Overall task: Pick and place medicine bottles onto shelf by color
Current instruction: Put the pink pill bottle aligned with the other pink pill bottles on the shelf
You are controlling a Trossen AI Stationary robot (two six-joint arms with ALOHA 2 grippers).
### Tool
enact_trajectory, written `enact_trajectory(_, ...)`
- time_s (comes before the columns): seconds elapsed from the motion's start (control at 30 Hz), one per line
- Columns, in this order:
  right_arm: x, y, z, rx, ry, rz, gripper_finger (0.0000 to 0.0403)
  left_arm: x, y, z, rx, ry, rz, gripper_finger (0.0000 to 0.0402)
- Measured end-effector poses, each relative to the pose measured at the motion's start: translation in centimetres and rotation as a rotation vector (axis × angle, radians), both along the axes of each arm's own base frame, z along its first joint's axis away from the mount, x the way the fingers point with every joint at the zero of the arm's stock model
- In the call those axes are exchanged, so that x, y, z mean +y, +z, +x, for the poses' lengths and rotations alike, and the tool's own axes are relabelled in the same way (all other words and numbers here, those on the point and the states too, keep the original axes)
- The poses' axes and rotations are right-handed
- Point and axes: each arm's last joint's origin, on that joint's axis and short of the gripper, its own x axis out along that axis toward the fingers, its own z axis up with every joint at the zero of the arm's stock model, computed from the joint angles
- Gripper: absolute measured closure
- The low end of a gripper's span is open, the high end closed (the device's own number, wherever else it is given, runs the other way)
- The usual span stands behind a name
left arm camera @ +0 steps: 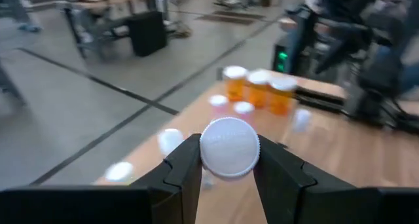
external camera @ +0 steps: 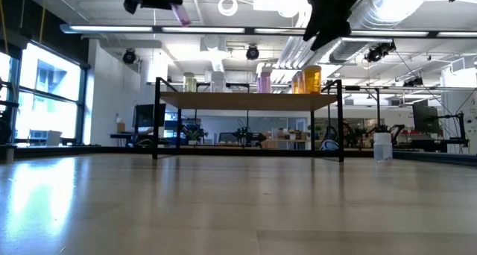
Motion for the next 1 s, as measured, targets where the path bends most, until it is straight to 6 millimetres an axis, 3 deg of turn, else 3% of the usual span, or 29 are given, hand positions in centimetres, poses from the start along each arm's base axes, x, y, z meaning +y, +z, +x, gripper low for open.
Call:
enact_trajectory(0.17, 1.7, 0.0, 1.3, -0.056, 0.093, -0.033, 0.0146, -0.9, -1.5, 2.5, 0.077, -0.092, -0.028, 0.0289)
enact_trajectory(0.53, 4.9, -3.6, 4.0, -0.165, 0.3, -0.129, 0.0146, -3.1, -4.4, 6.6, 0.187, -0.257, -0.078, 0.0289)
enact_trajectory(1.0, 9.0, -8.5, 5.8, -0.579, 0.476, -0.224, 0.0146, -5.8, -6.2, 10.2, 0.14, -0.408, -0.105, 0.0289)
